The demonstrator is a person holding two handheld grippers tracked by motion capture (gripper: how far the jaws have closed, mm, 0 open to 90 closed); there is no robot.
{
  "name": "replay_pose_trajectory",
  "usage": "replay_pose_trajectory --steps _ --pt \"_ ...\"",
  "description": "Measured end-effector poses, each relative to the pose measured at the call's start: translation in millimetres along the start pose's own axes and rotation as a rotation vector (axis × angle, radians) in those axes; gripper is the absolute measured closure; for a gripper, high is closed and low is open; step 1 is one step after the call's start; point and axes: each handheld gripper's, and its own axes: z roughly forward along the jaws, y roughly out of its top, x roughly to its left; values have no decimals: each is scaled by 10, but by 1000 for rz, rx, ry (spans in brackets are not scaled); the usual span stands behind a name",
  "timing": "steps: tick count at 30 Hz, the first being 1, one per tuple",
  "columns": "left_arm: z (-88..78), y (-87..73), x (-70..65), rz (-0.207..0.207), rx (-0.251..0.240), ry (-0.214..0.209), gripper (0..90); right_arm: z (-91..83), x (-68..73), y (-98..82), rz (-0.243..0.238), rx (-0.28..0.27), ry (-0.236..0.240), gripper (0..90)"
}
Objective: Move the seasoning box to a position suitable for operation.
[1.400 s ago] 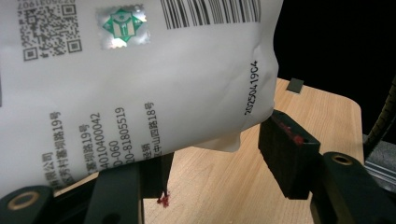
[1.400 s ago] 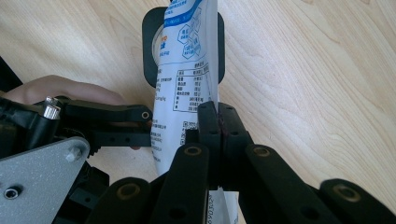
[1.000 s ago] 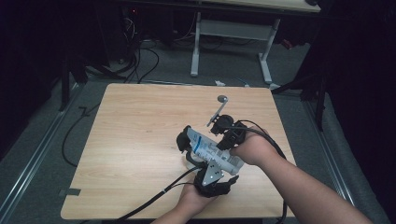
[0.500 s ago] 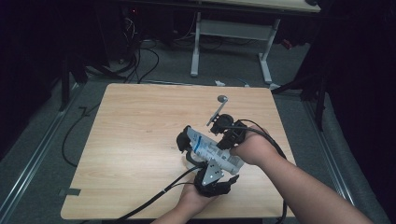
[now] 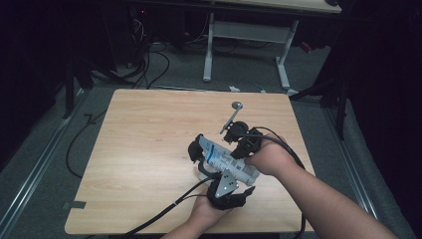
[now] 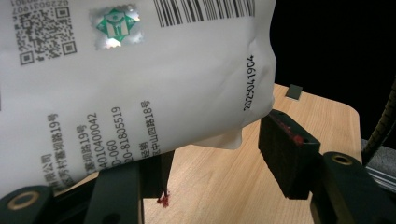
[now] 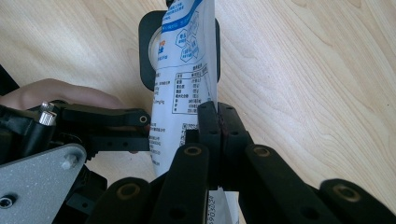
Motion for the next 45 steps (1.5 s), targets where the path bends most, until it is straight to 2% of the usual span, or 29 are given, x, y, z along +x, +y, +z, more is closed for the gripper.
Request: replay_pose_trajectory --steps 45 --pt "-3 19 -1 1 -4 0 468 -10 -4 25 -6 -1 -5 900"
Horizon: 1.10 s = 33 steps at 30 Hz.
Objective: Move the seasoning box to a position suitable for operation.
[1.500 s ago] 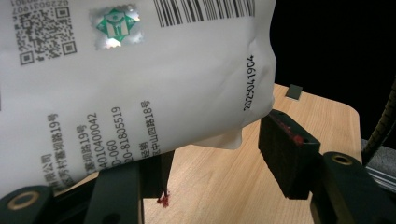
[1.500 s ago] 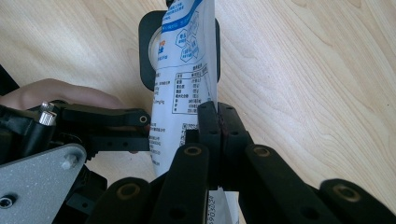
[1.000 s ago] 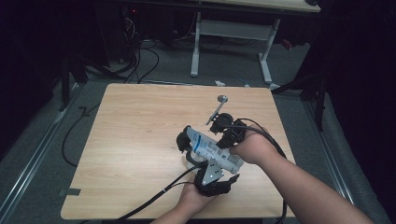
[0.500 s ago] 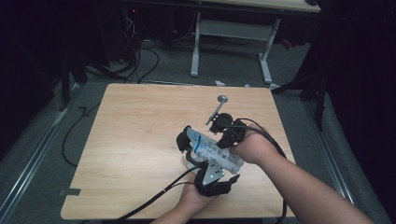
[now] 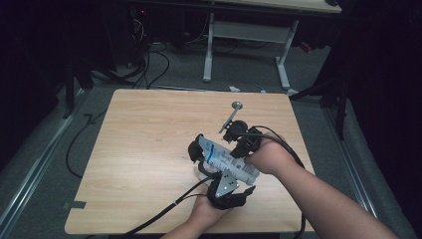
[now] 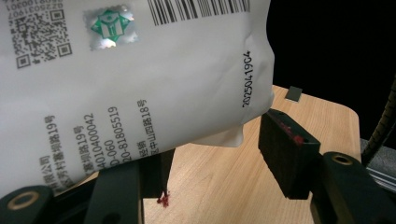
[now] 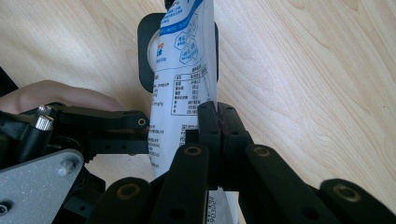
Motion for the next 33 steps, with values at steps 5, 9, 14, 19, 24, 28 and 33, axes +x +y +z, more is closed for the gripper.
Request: replay_pose_trajectory --steps 5,9,14,19,24,28,33 --pt "2 3 3 0 -1 0 468 4 -4 8 3 5 2 900" --pt "-1 6 6 -1 -1 1 468 3 -6 12 3 2 1 900" --pt "1 6 1 2 -4 0 468 5 -5 16 -3 4 -4 900" --pt "6 5 -1 0 -6 0 468 6 -5 17 -1 6 -6 900" --pt "6 7 2 -2 -8 0 467 10 -7 25 -3 4 -4 900" --pt "9 9 9 0 -8 1 468 11 -6 33 0 5 -6 900" --pt "9 8 8 1 -8 1 468 14 -12 41 -5 9 -5 900"
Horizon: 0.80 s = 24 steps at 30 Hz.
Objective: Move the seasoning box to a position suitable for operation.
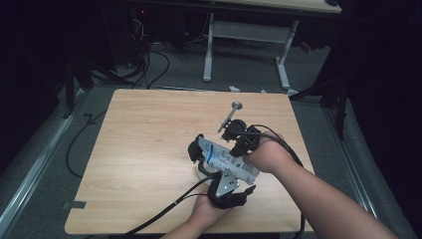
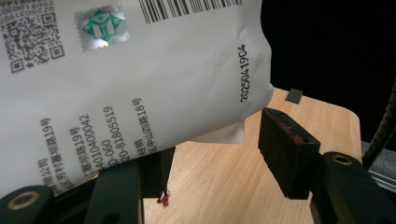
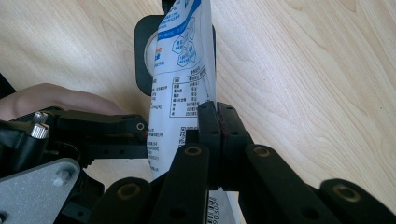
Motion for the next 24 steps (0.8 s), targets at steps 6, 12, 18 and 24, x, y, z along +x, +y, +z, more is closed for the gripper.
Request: replay_pose_trajectory --steps 6,12,18,24 --pt "-1 3 3 0 -3 0 468 -8 0 5 -2 1 -2 900" --pt "0 12 -2 0 -6 0 468 -16 2 6 -2 0 -3 900" --pt "2 24 -7 1 -9 0 467 -30 3 7 -1 2 -7 900" --pt "0 28 -8 4 -9 0 467 -33 0 9 -3 1 -8 900"
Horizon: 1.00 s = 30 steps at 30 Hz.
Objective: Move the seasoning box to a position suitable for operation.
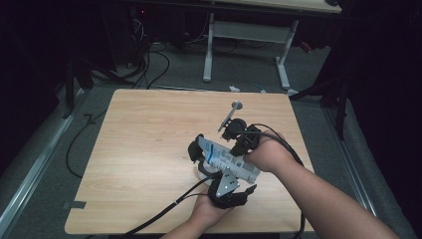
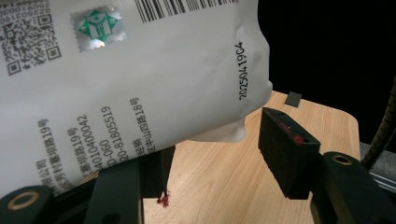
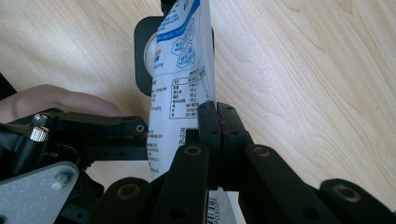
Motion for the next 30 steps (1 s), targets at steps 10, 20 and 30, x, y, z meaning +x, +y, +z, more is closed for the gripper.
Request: replay_pose_trajectory --steps 10,20,30 --pt "3 4 -2 -3 -4 1 466 -2 0 6 -1 0 1 900" --pt "2 9 5 -8 -9 3 466 0 4 30 -5 3 -5 900" --pt "5 6 1 -9 -12 5 465 2 14 41 -2 9 -11 900"
